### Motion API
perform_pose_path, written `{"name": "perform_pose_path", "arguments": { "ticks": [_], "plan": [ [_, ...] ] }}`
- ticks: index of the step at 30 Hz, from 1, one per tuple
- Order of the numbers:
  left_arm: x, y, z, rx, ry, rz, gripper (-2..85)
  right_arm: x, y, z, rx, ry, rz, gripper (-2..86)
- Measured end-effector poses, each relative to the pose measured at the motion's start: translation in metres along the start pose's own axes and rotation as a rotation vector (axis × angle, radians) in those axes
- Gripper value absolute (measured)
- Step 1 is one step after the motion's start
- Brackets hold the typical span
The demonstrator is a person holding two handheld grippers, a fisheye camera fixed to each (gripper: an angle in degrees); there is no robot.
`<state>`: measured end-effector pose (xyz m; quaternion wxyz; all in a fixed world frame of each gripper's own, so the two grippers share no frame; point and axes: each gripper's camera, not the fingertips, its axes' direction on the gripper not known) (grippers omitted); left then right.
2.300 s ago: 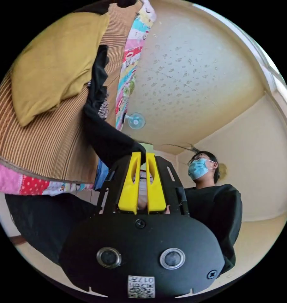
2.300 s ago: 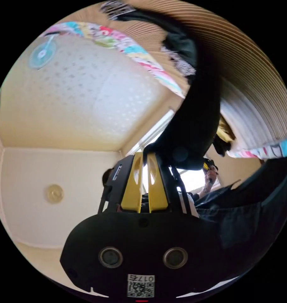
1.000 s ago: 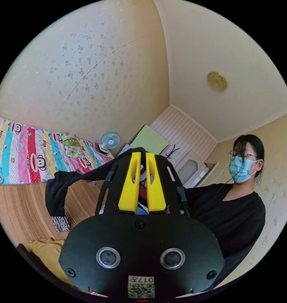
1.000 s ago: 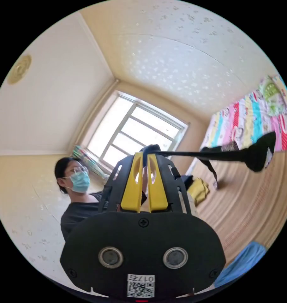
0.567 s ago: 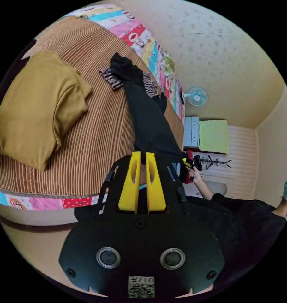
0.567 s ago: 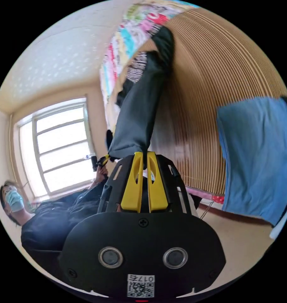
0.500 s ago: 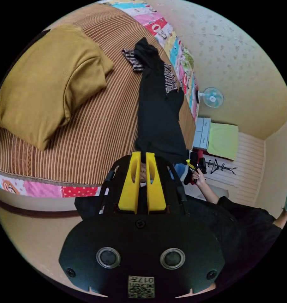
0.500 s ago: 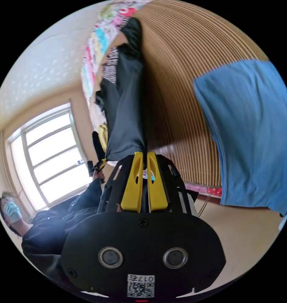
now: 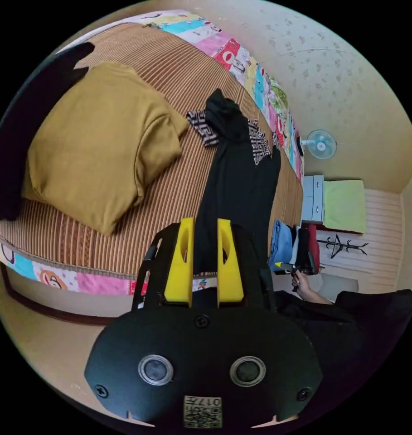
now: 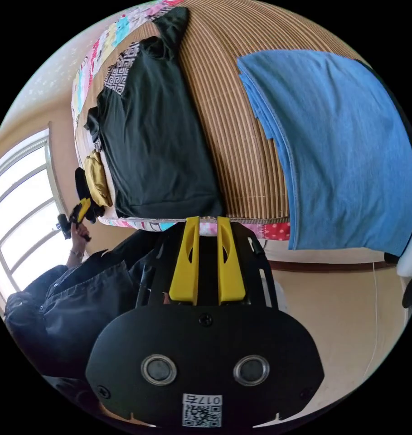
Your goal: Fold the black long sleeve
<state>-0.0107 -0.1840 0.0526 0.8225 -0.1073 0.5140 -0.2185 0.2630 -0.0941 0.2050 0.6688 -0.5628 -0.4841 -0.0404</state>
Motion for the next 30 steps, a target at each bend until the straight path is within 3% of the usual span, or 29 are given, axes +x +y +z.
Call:
{"name": "perform_pose_path", "arguments": {
  "ticks": [3,7,12,15,20,25,28,30],
  "plan": [
    [-0.002,-0.088,0.007,0.018,0.008,0.097,8.6,-0.013,-0.008,-0.004,-0.006,-0.015,-0.040,3.6],
    [-0.011,-0.185,0.036,-0.001,-0.147,0.214,9.3,-0.036,-0.007,-0.007,0.015,0.086,-0.084,2.2],
    [-0.035,-0.227,0.081,-0.161,-0.257,0.323,9.7,-0.048,-0.005,-0.004,0.010,0.086,-0.098,2.2],
    [-0.046,-0.225,0.068,-0.134,-0.252,0.317,3.0,-0.047,-0.006,-0.003,0.018,0.087,-0.080,2.4],
    [-0.057,-0.209,-0.046,-0.012,0.016,0.322,-0.6,-0.051,-0.018,-0.019,0.039,0.020,-0.111,2.9],
    [-0.108,-0.176,-0.248,0.212,0.319,0.269,-0.9,-0.086,-0.043,-0.032,0.062,0.033,-0.239,3.6],
    [-0.148,-0.171,-0.323,0.205,0.412,0.213,-0.9,-0.117,-0.069,-0.021,0.032,0.059,-0.336,4.6],
    [-0.164,-0.170,-0.354,0.177,0.354,0.204,-0.9,-0.137,-0.085,-0.009,0.004,0.071,-0.399,5.3]
  ]
}}
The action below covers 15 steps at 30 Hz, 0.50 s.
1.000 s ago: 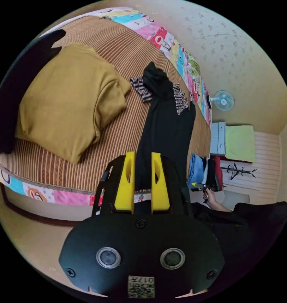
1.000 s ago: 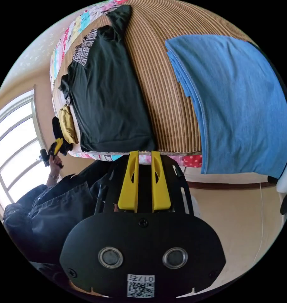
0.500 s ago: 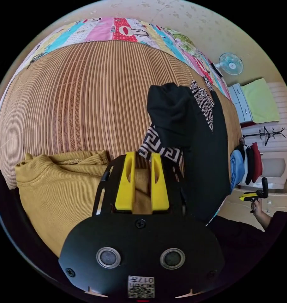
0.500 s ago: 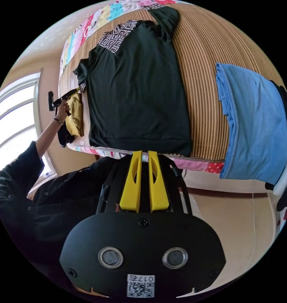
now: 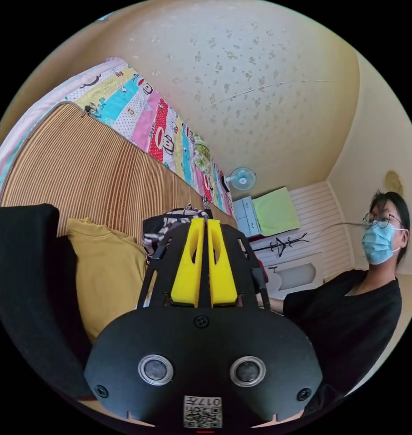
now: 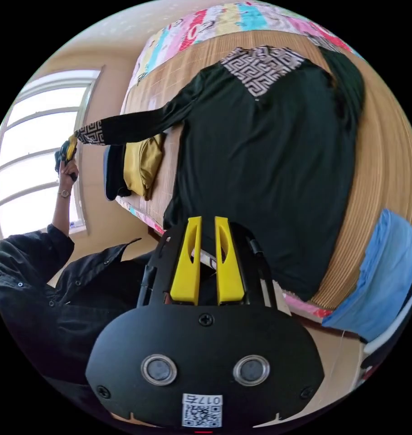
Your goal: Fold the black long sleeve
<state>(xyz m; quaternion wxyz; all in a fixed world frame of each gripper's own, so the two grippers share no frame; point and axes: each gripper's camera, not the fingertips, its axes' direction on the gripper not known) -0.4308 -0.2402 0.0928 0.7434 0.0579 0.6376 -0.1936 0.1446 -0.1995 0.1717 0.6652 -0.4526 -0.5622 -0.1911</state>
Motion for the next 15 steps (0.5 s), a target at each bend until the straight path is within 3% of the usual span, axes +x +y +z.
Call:
{"name": "perform_pose_path", "arguments": {
  "ticks": [3,8,15],
  "plan": [
    [-0.007,-0.004,-0.038,-0.029,-0.070,-0.047,-0.9,-0.031,-0.038,0.017,-0.037,-0.003,-0.125,6.6],
    [0.003,-0.018,-0.062,-0.022,0.042,-0.140,-0.9,-0.101,-0.079,0.029,-0.053,0.050,-0.340,8.7],
    [0.102,-0.063,0.052,0.032,0.047,-0.038,-1.0,-0.075,-0.045,0.029,-0.035,-0.128,-0.266,8.5]
  ]
}}
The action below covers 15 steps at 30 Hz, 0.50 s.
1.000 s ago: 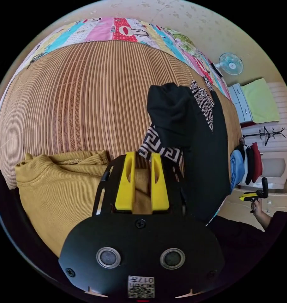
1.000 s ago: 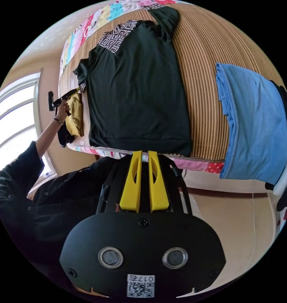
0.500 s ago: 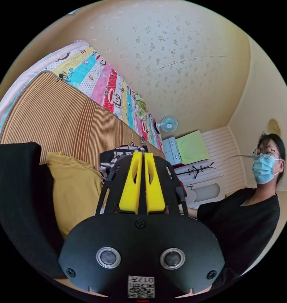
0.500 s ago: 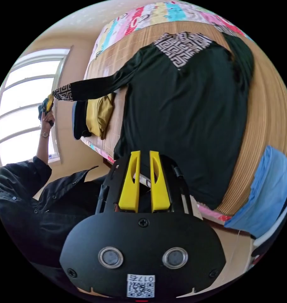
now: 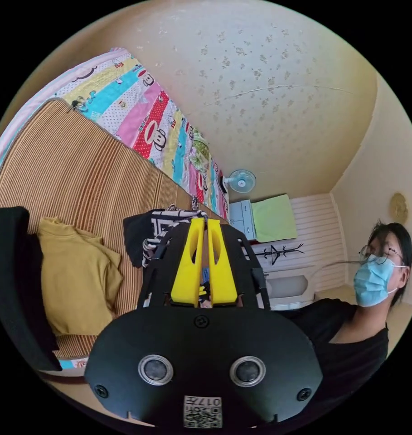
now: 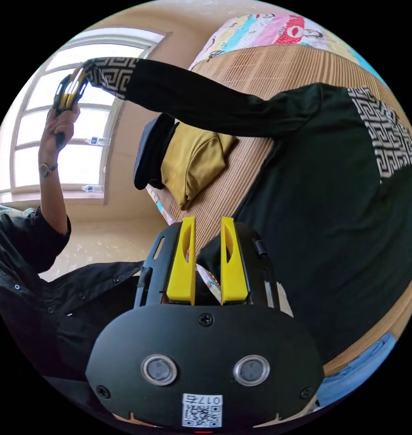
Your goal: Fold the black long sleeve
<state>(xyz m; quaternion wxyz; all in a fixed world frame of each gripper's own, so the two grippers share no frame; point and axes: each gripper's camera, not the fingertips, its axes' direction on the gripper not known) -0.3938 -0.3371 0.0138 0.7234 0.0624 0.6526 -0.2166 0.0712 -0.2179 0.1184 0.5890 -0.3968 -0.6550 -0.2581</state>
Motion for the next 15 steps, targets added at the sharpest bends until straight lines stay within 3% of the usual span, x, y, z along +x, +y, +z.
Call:
{"name": "perform_pose_path", "arguments": {
  "ticks": [4,8,10,15],
  "plan": [
    [0.049,-0.015,0.164,-0.056,0.112,0.057,-0.9,0.029,0.063,-0.034,0.040,-0.015,0.083,8.3],
    [0.062,0.011,0.311,-0.087,0.077,0.094,-0.7,0.067,0.134,-0.084,0.097,0.032,0.169,8.3],
    [0.052,0.045,0.398,-0.136,0.074,0.084,-0.4,0.091,0.164,-0.101,0.120,0.046,0.222,8.3],
    [0.000,0.117,0.518,-0.209,0.137,0.159,5.5,0.157,0.226,-0.126,0.197,0.018,0.367,8.6]
  ]
}}
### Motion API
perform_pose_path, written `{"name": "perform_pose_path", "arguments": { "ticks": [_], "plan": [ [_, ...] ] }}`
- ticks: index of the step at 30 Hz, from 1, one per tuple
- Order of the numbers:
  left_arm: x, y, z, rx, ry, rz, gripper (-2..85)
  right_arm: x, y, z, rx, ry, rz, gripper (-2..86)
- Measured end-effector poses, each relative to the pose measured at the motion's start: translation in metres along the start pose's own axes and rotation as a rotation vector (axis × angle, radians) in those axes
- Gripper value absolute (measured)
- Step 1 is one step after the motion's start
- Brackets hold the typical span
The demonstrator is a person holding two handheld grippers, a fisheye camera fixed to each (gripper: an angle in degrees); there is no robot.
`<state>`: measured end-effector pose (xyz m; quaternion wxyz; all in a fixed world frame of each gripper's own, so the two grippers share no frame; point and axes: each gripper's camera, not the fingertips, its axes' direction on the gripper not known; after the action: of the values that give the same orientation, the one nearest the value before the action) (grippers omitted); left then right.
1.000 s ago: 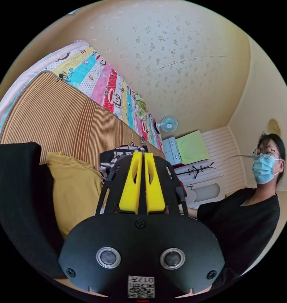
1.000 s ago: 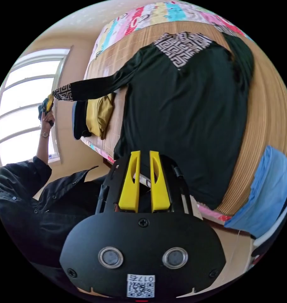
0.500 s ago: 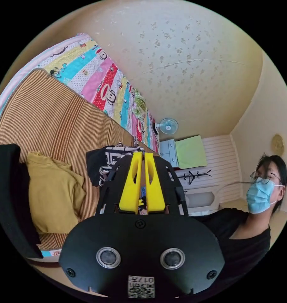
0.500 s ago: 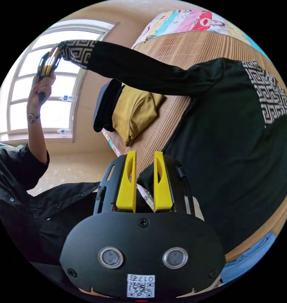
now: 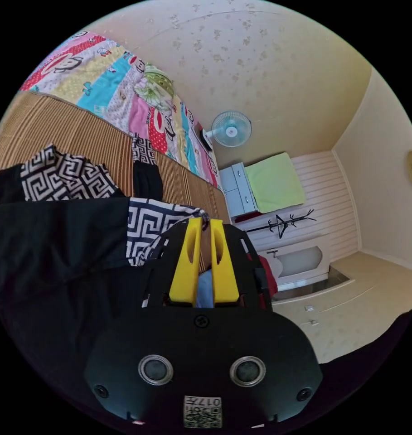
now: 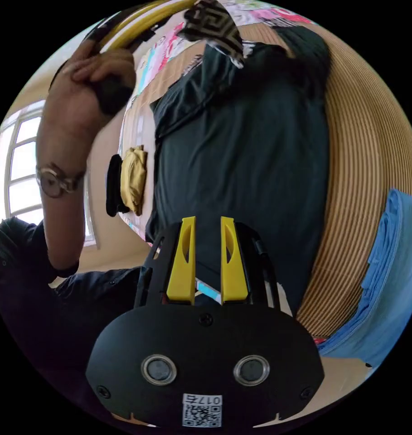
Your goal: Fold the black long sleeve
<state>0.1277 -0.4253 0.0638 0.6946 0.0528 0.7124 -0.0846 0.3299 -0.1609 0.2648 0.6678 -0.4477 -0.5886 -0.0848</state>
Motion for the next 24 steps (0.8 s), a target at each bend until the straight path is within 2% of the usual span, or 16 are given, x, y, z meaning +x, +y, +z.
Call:
{"name": "perform_pose_path", "arguments": {
  "ticks": [3,6,8,10,13,15,17,19,22,24],
  "plan": [
    [-0.030,0.026,0.012,-0.090,0.099,0.011,9.7,0.026,0.007,-0.012,0.057,-0.054,0.059,9.0],
    [-0.031,0.043,-0.050,-0.047,0.075,0.048,10.8,0.029,0.008,-0.028,0.126,-0.092,0.082,9.3],
    [-0.032,0.046,-0.112,0.027,-0.037,0.063,10.2,0.021,0.003,-0.049,0.207,-0.110,0.081,9.5],
    [-0.052,0.047,-0.205,0.156,-0.348,-0.023,9.1,0.012,-0.003,-0.069,0.286,-0.110,0.077,9.6],
    [-0.098,0.046,-0.290,0.268,-0.681,-0.178,10.8,-0.006,-0.017,-0.105,0.408,-0.056,0.064,9.7],
    [-0.133,0.036,-0.304,0.234,-0.721,-0.233,12.0,-0.011,-0.027,-0.121,0.462,-0.023,0.077,9.8],
    [-0.166,0.021,-0.292,0.129,-0.697,-0.253,11.8,-0.010,-0.043,-0.141,0.527,-0.019,0.109,10.1],
    [-0.183,0.006,-0.269,-0.026,-0.768,-0.220,7.7,-0.008,-0.056,-0.160,0.579,-0.022,0.142,10.5],
    [-0.162,0.001,-0.280,0.000,-0.876,-0.080,1.7,-0.012,-0.092,-0.194,0.622,-0.006,0.180,11.4],
    [-0.167,0.000,-0.300,0.057,-0.817,-0.089,0.7,-0.025,-0.128,-0.210,0.615,0.031,0.163,11.8]
  ]
}}
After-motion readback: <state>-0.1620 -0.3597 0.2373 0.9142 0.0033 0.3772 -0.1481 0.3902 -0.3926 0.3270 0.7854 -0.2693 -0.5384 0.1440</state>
